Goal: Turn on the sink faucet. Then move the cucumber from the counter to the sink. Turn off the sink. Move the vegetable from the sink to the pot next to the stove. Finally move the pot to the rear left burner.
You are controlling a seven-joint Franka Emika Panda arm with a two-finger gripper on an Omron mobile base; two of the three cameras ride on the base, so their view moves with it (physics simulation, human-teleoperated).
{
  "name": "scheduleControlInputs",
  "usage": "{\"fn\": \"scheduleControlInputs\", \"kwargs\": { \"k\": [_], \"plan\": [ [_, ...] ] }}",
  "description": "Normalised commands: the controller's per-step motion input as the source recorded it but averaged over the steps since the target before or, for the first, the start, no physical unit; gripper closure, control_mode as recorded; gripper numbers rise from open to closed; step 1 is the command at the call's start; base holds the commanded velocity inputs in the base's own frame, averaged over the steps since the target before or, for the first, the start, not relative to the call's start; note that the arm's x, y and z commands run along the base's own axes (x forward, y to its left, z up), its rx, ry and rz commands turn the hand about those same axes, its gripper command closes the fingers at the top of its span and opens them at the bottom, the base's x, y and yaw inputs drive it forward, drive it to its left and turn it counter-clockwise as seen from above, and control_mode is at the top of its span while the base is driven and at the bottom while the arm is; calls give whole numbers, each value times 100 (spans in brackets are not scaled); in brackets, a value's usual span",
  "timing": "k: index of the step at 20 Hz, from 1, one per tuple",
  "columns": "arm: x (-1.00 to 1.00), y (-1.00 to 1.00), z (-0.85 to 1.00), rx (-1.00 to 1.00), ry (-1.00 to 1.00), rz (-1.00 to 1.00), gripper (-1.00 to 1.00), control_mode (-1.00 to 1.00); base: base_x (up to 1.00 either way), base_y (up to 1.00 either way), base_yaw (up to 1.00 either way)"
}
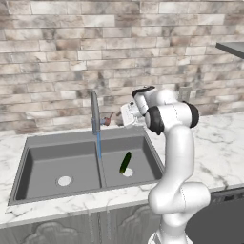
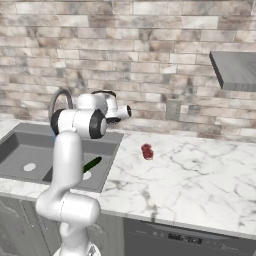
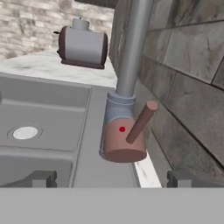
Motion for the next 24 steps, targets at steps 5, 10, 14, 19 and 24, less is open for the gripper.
{"fn": "scheduleControlInputs", "kwargs": {
  "k": [5, 10, 14, 19, 24],
  "plan": [
    [34, 34, 0, 3, 0, 9, -100, -100, 0, 0, 0],
    [31, 28, 0, 2, 0, 8, -100, -100, 0, 0, 0],
    [20, 29, 0, 2, 0, 7, -100, -100, 0, 0, 0],
    [0, 38, 0, 1, 0, 7, -100, -100, 0, 0, 0],
    [0, 42, 2, 0, 0, 5, -100, -100, 0, 0, 0]
  ]
}}
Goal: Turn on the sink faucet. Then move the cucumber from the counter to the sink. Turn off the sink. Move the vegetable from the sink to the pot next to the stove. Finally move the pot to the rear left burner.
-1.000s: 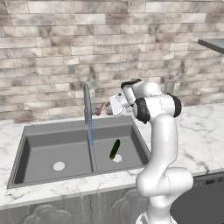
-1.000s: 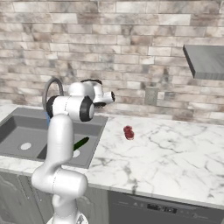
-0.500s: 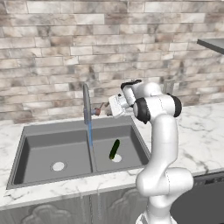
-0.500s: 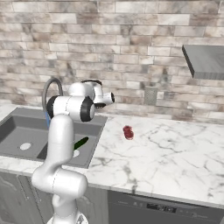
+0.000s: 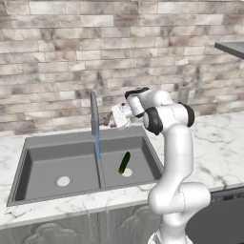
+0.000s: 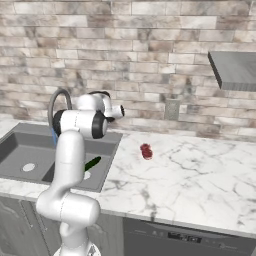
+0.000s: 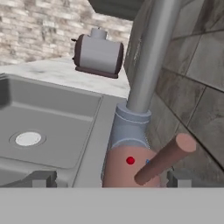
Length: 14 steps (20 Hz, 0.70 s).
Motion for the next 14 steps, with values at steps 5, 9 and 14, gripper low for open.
{"fn": "scheduleControlInputs", "kwargs": {
  "k": [5, 9, 14],
  "plan": [
    [0, 43, 1, 0, 0, 5, -100, -100, 0, 0, 0],
    [0, 48, 6, 0, 0, 4, -100, -100, 0, 0, 0],
    [-1, 63, 21, 0, 0, 1, -100, -100, 0, 0, 0]
  ]
}}
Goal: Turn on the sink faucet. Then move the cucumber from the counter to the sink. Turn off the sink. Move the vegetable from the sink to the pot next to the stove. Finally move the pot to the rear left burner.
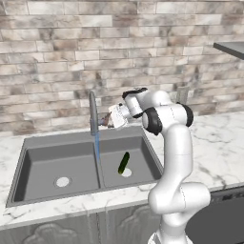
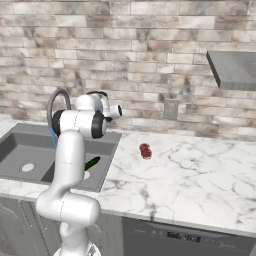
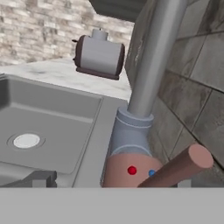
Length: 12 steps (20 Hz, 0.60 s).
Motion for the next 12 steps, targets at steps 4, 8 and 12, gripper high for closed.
{"fn": "scheduleControlInputs", "kwargs": {
  "k": [4, 8, 12],
  "plan": [
    [0, 74, 31, 0, 0, 0, -100, -100, 0, 0, 0],
    [0, 80, 36, -1, 0, 0, -100, -100, 0, 0, 0],
    [0, 77, 35, -1, 0, 0, -100, -100, 0, 0, 0]
  ]
}}
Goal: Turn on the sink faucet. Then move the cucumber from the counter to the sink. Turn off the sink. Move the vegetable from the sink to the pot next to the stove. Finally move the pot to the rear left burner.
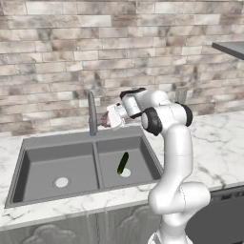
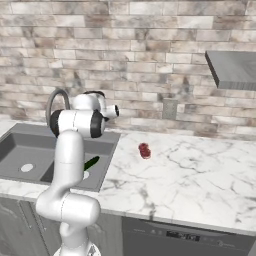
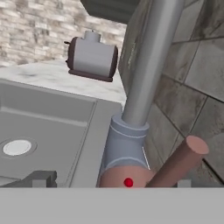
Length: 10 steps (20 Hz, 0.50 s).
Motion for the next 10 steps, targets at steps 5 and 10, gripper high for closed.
{"fn": "scheduleControlInputs", "kwargs": {
  "k": [5, 10],
  "plan": [
    [0, 71, 28, -2, 0, 0, -100, -100, 0, 0, 0],
    [0, 16, 1, 0, -1, 0, -100, -100, 0, 0, 0]
  ]
}}
